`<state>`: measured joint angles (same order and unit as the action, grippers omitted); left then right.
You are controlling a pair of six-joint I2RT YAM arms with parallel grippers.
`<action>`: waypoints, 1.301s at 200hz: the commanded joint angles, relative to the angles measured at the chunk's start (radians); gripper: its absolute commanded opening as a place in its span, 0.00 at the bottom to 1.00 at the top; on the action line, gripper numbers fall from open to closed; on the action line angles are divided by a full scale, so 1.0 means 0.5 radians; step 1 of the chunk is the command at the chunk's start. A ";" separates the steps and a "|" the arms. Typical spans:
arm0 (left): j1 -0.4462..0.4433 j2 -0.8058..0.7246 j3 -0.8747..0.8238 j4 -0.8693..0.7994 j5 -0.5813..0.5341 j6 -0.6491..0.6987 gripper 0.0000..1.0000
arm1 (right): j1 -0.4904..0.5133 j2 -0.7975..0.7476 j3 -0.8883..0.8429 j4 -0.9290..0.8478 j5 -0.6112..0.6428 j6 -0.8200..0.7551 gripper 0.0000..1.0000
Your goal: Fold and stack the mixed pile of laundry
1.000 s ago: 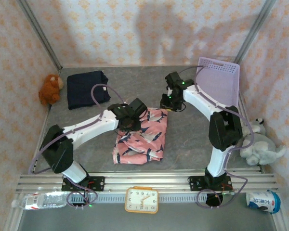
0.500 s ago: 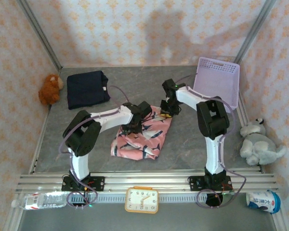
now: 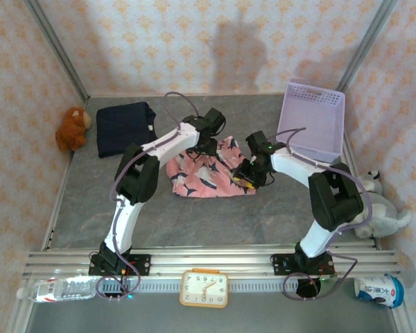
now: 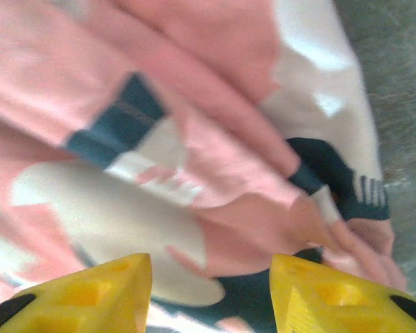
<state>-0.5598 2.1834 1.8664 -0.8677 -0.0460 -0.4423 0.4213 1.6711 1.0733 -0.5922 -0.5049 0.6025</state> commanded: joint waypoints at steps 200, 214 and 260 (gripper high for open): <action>0.064 -1.232 -1.824 0.364 -0.037 -0.582 0.00 | -0.014 0.327 0.165 -0.153 0.388 -0.210 0.32; 0.067 -1.252 -1.770 0.281 -0.041 -0.569 0.07 | -0.015 0.319 0.194 -0.152 0.333 -0.209 0.32; 0.199 -1.330 -1.636 0.345 0.065 -0.631 0.80 | -0.015 0.114 0.344 -0.185 0.153 -0.217 0.57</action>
<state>-0.5110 1.5536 1.0050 -0.6872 -0.0082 -0.7380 0.4179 1.8210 1.1809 -0.6491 -0.4034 0.4904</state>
